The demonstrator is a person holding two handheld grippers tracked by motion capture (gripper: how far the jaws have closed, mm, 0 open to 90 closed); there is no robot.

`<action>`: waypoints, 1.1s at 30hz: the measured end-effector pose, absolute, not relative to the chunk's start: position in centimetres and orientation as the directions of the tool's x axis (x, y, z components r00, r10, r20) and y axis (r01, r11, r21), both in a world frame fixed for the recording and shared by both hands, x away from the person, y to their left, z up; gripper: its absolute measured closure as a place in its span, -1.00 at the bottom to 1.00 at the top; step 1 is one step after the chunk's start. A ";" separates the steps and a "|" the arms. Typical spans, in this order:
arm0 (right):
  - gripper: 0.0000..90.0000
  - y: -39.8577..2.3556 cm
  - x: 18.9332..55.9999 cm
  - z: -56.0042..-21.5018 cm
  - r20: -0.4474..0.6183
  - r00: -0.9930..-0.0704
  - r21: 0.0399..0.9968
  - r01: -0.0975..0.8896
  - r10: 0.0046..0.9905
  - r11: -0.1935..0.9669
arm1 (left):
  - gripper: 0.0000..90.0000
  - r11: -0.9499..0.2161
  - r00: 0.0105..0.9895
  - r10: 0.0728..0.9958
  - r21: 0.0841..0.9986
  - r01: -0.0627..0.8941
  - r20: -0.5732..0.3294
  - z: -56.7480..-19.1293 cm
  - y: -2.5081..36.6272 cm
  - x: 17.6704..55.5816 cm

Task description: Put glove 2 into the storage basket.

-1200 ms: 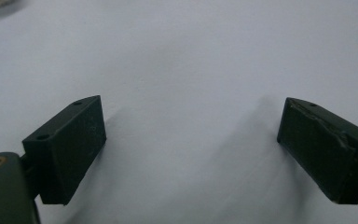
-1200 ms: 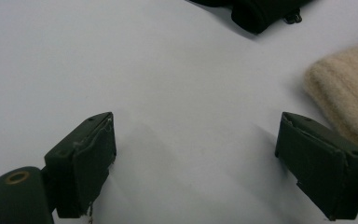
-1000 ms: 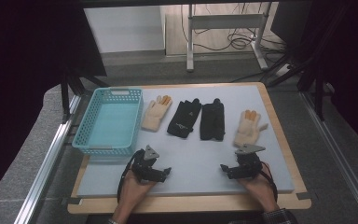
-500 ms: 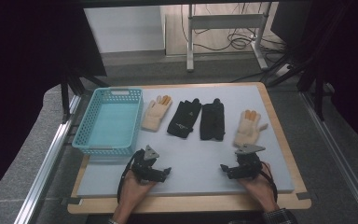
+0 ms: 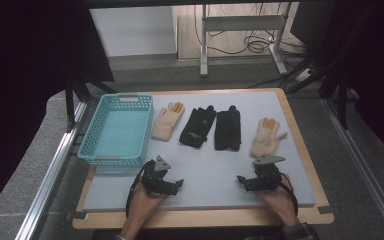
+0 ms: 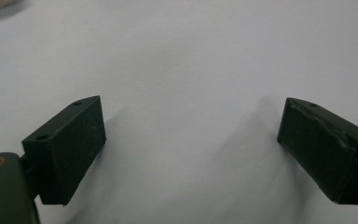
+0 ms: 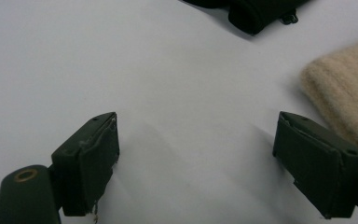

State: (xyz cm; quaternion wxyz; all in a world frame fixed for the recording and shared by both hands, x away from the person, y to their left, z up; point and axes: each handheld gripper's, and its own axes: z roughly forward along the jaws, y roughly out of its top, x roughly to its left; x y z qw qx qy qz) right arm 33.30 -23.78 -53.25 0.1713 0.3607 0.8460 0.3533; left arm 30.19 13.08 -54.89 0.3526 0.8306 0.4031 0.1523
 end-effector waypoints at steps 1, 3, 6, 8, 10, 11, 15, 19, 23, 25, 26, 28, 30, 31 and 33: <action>-0.68 -23.8 33.3 -53.2 -0.034 -0.681 0.722 0.490 0.732 0.489 | -0.83 -0.428 0.629 0.776 0.708 0.562 -0.030 -54.9 13.1 30.2; -0.67 -23.8 33.3 -53.2 -0.031 -0.680 0.723 0.491 0.733 0.487 | -0.83 -0.427 0.629 0.777 0.708 0.562 -0.031 -54.9 13.1 30.2; -0.65 -23.9 33.4 -53.1 -0.028 -0.677 0.719 0.497 0.735 0.486 | -0.83 -0.428 0.629 0.776 0.708 0.562 -0.030 -54.9 13.1 30.2; -0.64 -24.0 33.4 -53.0 -0.029 -0.677 0.720 0.496 0.735 0.485 | -0.83 -0.428 0.630 0.776 0.708 0.562 -0.030 -54.9 13.1 30.2; -0.60 -24.2 33.6 -52.7 -0.023 -0.674 0.725 0.497 0.738 0.476 | -0.83 -0.427 0.629 0.777 0.708 0.562 -0.031 -54.9 13.1 30.2; -0.57 -24.2 33.7 -52.6 -0.015 -0.674 0.730 0.498 0.739 0.468 | -0.83 -0.427 0.629 0.777 0.708 0.562 -0.031 -54.9 13.1 30.2; -0.36 -24.2 34.4 -51.7 -0.012 -0.680 0.740 0.487 0.733 0.464 | -0.83 -0.426 0.628 0.777 0.709 0.562 -0.031 -54.9 13.1 30.2; -0.19 -24.2 35.5 -51.1 -0.002 -0.678 0.745 0.489 0.735 0.453 | -0.83 -0.427 0.629 0.777 0.708 0.562 -0.030 -54.9 13.1 30.2; -0.11 -24.1 36.5 -50.6 0.007 -0.674 0.749 0.494 0.739 0.443 | -0.83 -0.428 0.629 0.777 0.707 0.563 -0.030 -54.9 13.1 30.2; -0.07 -23.9 37.4 -50.1 0.012 -0.672 0.751 0.494 0.740 0.437 | -0.83 -0.427 0.628 0.777 0.708 0.563 -0.031 -54.9 13.1 30.2; -0.07 -23.8 37.7 -50.0 0.009 -0.673 0.752 0.493 0.740 0.439 | -0.83 -0.428 0.629 0.777 0.707 0.563 -0.030 -54.9 13.1 30.2; -0.07 -23.7 38.1 -49.9 0.011 -0.673 0.753 0.493 0.740 0.437 | -0.82 -0.428 0.629 0.777 0.707 0.563 -0.030 -54.9 13.1 30.2; -0.08 -23.2 39.1 -49.6 0.007 -0.673 0.752 0.491 0.740 0.439 | -0.82 -0.426 0.628 0.777 0.708 0.563 -0.031 -54.9 13.1 30.2; -0.08 -23.1 39.4 -49.4 0.003 -0.672 0.752 0.490 0.741 0.441 | -0.83 -0.428 0.629 0.777 0.707 0.563 -0.030 -54.9 13.1 30.2; -0.09 -23.0 39.7 -49.3 0.001 -0.670 0.753 0.489 0.742 0.440 | -0.82 -0.428 0.629 0.777 0.707 0.563 -0.030 -54.9 13.1 30.2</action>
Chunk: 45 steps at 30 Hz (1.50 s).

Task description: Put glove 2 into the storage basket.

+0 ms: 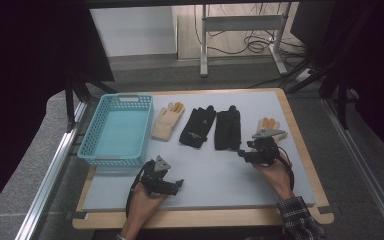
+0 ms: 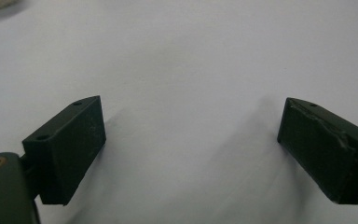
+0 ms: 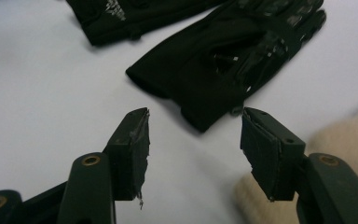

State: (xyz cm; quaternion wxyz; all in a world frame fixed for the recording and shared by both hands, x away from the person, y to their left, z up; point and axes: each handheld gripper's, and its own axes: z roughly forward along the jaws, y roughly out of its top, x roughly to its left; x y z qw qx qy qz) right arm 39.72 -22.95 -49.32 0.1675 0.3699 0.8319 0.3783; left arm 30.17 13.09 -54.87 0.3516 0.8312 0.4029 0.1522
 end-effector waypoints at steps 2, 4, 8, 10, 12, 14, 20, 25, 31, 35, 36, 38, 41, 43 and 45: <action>-0.10 -22.7 40.4 -49.1 0.001 -0.667 0.753 0.491 0.745 0.438 | -0.82 -0.427 0.629 0.777 0.708 0.563 -0.031 -54.9 13.1 30.2; -0.10 -22.4 41.1 -48.9 0.002 -0.664 0.752 0.494 0.748 0.437 | -0.82 -0.429 0.629 0.777 0.707 0.563 -0.030 -54.9 13.1 30.2; -0.11 -21.9 42.6 -48.6 0.001 -0.658 0.746 0.502 0.753 0.437 | -0.82 -0.427 0.628 0.778 0.708 0.563 -0.030 -54.9 13.1 30.2; -0.11 -21.6 43.3 -48.4 0.001 -0.654 0.746 0.504 0.756 0.435 | -0.83 -0.427 0.628 0.778 0.708 0.563 -0.030 -54.9 13.1 30.2; -0.13 -21.2 44.0 -48.3 0.002 -0.650 0.746 0.508 0.760 0.432 | -0.82 -0.427 0.628 0.777 0.708 0.563 -0.030 -54.9 13.1 30.2; -0.18 -20.8 44.7 -48.3 -0.004 -0.649 0.744 0.507 0.761 0.436 | -0.82 -0.428 0.629 0.777 0.707 0.562 -0.029 -54.9 13.1 30.2; -0.21 -19.7 47.4 -48.7 -0.029 -0.622 0.724 0.527 0.782 0.446 | -0.82 -0.428 0.629 0.777 0.708 0.562 -0.030 -54.9 13.1 30.2; -0.12 -19.2 49.2 -49.4 -0.035 -0.590 0.707 0.555 0.806 0.437 | -0.82 -0.427 0.629 0.777 0.708 0.562 -0.030 -54.9 13.1 30.2; -0.18 -18.2 50.5 -50.3 -0.034 -0.584 0.702 0.564 0.811 0.435 | -0.82 -0.427 0.629 0.777 0.709 0.561 -0.030 -54.9 13.1 30.2; -0.34 -17.4 51.2 -51.0 -0.054 -0.576 0.689 0.570 0.815 0.448 | -0.82 -0.427 0.629 0.777 0.709 0.561 -0.030 -54.9 13.1 30.2; -0.34 -17.4 51.2 -51.0 -0.054 -0.576 0.689 0.570 0.815 0.448 | -0.82 -0.427 0.629 0.777 0.709 0.561 -0.030 -54.9 13.1 30.2; -0.38 -17.2 51.6 -51.5 -0.076 -0.572 0.664 0.582 0.817 0.470 | -0.82 -0.427 0.629 0.777 0.709 0.561 -0.030 -54.9 13.1 30.2; -0.17 -16.8 51.8 -51.8 -0.049 -0.571 0.648 0.606 0.820 0.461 | -0.82 -0.426 0.629 0.777 0.710 0.561 -0.031 -54.9 13.1 30.2; -0.13 -16.7 51.8 -51.8 -0.047 -0.572 0.646 0.608 0.819 0.462 | -0.82 -0.426 0.628 0.777 0.710 0.561 -0.031 -54.9 13.1 30.2; 0.27 -16.6 51.6 -51.5 -0.038 -0.573 0.635 0.619 0.819 0.463 | -0.82 -0.427 0.629 0.777 0.709 0.561 -0.030 -54.9 13.1 30.2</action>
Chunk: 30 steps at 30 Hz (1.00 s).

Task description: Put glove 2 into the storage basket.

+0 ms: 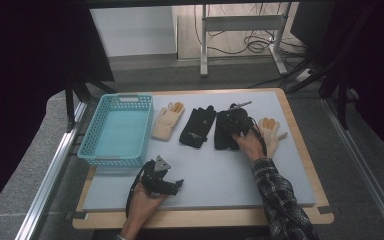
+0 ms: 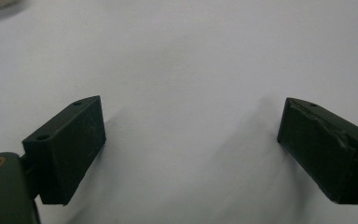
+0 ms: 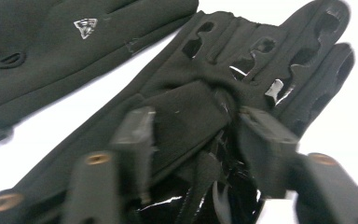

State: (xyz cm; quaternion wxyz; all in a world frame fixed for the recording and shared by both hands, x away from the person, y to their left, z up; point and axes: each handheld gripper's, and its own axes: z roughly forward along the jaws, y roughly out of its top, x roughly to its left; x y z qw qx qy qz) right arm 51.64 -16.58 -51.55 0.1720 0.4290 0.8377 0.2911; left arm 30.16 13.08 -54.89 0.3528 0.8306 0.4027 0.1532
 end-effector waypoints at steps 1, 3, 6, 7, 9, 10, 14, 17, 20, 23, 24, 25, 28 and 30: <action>0.27 -16.6 51.6 -51.5 -0.038 -0.573 0.635 0.619 0.819 0.463 | -0.82 -0.427 0.629 0.777 0.709 0.561 -0.030 -54.9 13.1 30.2; 0.58 -16.4 51.4 -51.4 -0.032 -0.583 0.632 0.618 0.812 0.468 | -0.82 -0.426 0.629 0.777 0.710 0.561 -0.030 -54.9 13.1 30.2; 0.79 -16.3 51.2 -51.4 -0.008 -0.582 0.636 0.624 0.813 0.453 | -0.82 -0.426 0.629 0.777 0.710 0.561 -0.030 -54.9 13.1 30.2; 0.80 -16.3 51.2 -51.4 -0.003 -0.580 0.636 0.628 0.815 0.449 | -0.82 -0.428 0.630 0.776 0.709 0.561 -0.029 -54.9 13.1 30.2; 0.80 -16.3 51.1 -51.3 0.004 -0.578 0.634 0.633 0.816 0.445 | -0.82 -0.426 0.629 0.777 0.709 0.561 -0.030 -54.9 13.1 30.2; 0.80 -16.4 51.1 -51.3 0.010 -0.576 0.634 0.635 0.817 0.440 | -0.82 -0.428 0.630 0.776 0.709 0.561 -0.030 -54.9 13.1 30.2; 0.81 -17.0 49.8 -50.5 0.042 -0.581 0.670 0.619 0.813 0.409 | -0.82 -0.427 0.629 0.777 0.709 0.562 -0.030 -54.9 13.1 30.2; 0.81 -17.3 49.1 -49.9 0.051 -0.587 0.686 0.609 0.808 0.399 | -0.82 -0.427 0.629 0.777 0.709 0.561 -0.030 -54.9 13.1 30.2; 0.80 -17.7 47.4 -48.4 0.052 -0.611 0.716 0.574 0.790 0.397 | -0.82 -0.428 0.630 0.776 0.709 0.561 -0.030 -54.9 13.1 30.2; 0.80 -17.8 46.4 -47.8 0.055 -0.618 0.731 0.560 0.784 0.390 | -0.82 -0.428 0.629 0.777 0.708 0.561 -0.030 -54.9 13.1 30.2; 0.80 -17.9 45.3 -47.1 0.066 -0.631 0.738 0.552 0.773 0.387 | -0.82 -0.427 0.629 0.777 0.709 0.562 -0.030 -54.9 13.1 30.2; 0.80 -17.9 45.3 -47.1 0.066 -0.631 0.738 0.552 0.773 0.387 | -0.82 -0.427 0.629 0.777 0.709 0.562 -0.030 -54.9 13.1 30.2; 0.80 -17.8 43.7 -46.2 0.079 -0.651 0.758 0.531 0.755 0.378 | -0.82 -0.427 0.629 0.777 0.708 0.562 -0.030 -54.9 13.1 30.2; 0.79 -17.7 41.8 -45.5 0.113 -0.668 0.773 0.524 0.736 0.357 | -0.82 -0.426 0.628 0.778 0.709 0.562 -0.031 -54.9 13.1 30.2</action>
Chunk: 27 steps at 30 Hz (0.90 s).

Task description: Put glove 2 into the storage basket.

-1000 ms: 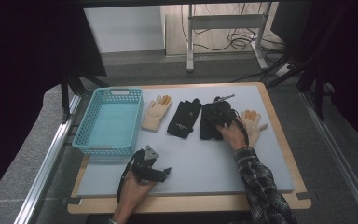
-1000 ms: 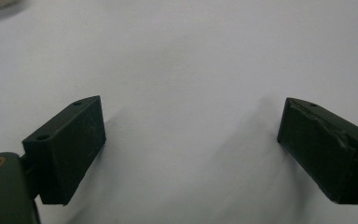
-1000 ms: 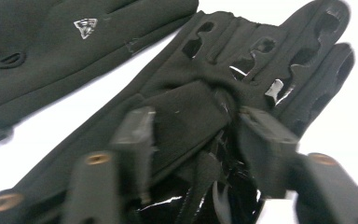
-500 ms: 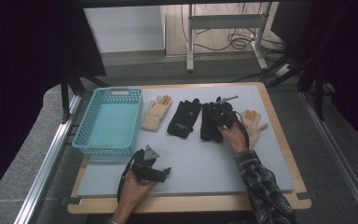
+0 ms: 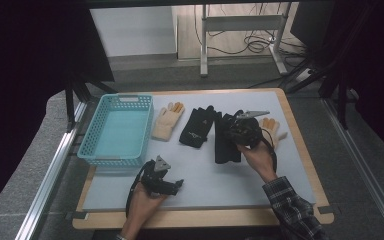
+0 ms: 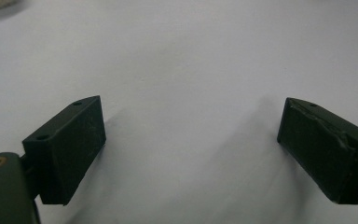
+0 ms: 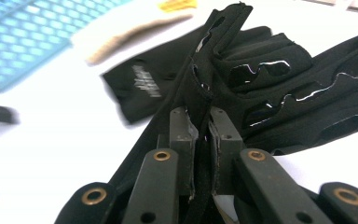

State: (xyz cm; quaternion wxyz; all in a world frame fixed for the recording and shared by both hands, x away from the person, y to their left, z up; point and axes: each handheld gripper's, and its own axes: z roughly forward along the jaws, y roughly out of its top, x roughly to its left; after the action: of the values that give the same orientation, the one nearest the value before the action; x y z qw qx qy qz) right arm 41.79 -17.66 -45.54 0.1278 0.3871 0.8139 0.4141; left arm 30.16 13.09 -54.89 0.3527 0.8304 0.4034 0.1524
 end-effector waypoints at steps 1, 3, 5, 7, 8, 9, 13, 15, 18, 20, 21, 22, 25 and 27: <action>0.79 -17.7 41.8 -45.5 0.113 -0.668 0.773 0.524 0.736 0.357 | -0.82 -0.426 0.628 0.778 0.709 0.562 -0.031 -54.9 13.1 30.2; 0.79 -17.4 40.5 -45.4 0.140 -0.683 0.777 0.524 0.717 0.348 | -0.82 -0.428 0.629 0.777 0.709 0.561 -0.029 -54.9 13.1 30.2; 0.79 -17.0 39.2 -45.5 0.148 -0.697 0.776 0.521 0.701 0.354 | -0.82 -0.426 0.628 0.777 0.710 0.561 -0.030 -54.9 13.1 30.2; 0.78 -16.4 37.9 -45.8 0.148 -0.711 0.773 0.517 0.687 0.368 | -0.82 -0.427 0.628 0.777 0.709 0.561 -0.029 -54.9 13.1 30.2; 0.78 -15.9 36.7 -46.4 0.153 -0.719 0.769 0.517 0.678 0.375 | -0.82 -0.428 0.629 0.777 0.709 0.561 -0.028 -54.9 13.1 30.2; 0.78 -15.6 36.1 -46.8 0.151 -0.721 0.770 0.515 0.676 0.377 | -0.82 -0.425 0.627 0.778 0.710 0.561 -0.030 -54.9 13.1 30.2; 0.78 -15.0 34.5 -48.3 0.142 -0.718 0.767 0.515 0.681 0.382 | -0.82 -0.425 0.628 0.778 0.709 0.562 -0.031 -54.9 13.1 30.2; 0.78 -14.7 33.6 -49.7 0.126 -0.710 0.762 0.516 0.693 0.390 | -0.82 -0.423 0.626 0.779 0.710 0.563 -0.032 -54.9 13.1 30.2; 0.67 -14.3 32.9 -51.6 0.146 -0.712 0.745 0.536 0.687 0.397 | -0.82 -0.427 0.628 0.777 0.708 0.562 -0.030 -54.9 13.1 30.2; 0.48 -14.1 32.6 -51.6 0.115 -0.721 0.752 0.513 0.684 0.414 | -0.82 -0.427 0.629 0.777 0.708 0.562 -0.030 -54.9 13.1 30.2; 0.48 -14.1 32.6 -51.6 0.115 -0.721 0.752 0.513 0.684 0.414 | -0.82 -0.426 0.628 0.778 0.709 0.562 -0.031 -54.9 13.1 30.2; 0.38 -14.1 32.7 -51.0 0.087 -0.722 0.761 0.493 0.686 0.422 | -0.82 -0.424 0.627 0.779 0.710 0.562 -0.031 -54.9 13.1 30.2; 0.30 -14.5 33.0 -50.4 0.076 -0.719 0.769 0.483 0.691 0.418 | -0.82 -0.424 0.627 0.779 0.710 0.562 -0.031 -54.9 13.1 30.2; 0.23 -15.0 33.5 -50.0 0.066 -0.709 0.773 0.481 0.702 0.413 | -0.82 -0.426 0.628 0.778 0.709 0.562 -0.031 -54.9 13.1 30.2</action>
State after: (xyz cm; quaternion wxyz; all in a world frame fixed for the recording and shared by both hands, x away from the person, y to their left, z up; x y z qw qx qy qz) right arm 33.53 -15.05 -50.01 0.1353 0.3566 0.8295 0.4079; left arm 30.16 13.09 -54.90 0.3527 0.8303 0.4034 0.1530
